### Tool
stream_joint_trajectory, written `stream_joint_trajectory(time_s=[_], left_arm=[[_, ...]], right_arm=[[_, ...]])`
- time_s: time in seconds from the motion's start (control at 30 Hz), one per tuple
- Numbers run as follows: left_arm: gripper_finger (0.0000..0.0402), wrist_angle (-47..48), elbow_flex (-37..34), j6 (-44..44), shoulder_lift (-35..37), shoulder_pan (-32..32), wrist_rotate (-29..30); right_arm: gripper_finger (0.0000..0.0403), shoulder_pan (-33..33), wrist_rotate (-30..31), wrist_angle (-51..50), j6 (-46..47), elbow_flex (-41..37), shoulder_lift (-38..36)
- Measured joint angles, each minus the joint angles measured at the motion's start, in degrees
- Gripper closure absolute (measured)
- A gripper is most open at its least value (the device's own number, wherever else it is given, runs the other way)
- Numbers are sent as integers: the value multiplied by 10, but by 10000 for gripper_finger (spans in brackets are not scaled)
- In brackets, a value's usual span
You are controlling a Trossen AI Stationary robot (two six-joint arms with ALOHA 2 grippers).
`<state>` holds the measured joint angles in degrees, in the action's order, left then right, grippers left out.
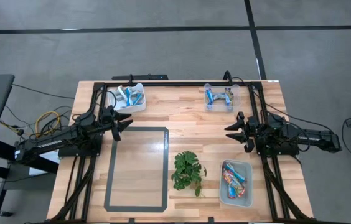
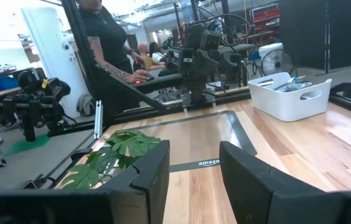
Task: Pick and place Granola Bars by type
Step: Return to Home Position
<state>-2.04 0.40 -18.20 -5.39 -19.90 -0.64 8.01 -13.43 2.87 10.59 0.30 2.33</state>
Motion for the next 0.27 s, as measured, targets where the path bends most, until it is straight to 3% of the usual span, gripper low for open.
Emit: stream_joint_trajectory(time_s=[0.27], left_arm=[[226,0,0,0,0,0,0]], right_arm=[[269,0,0,0,0,0,0]])
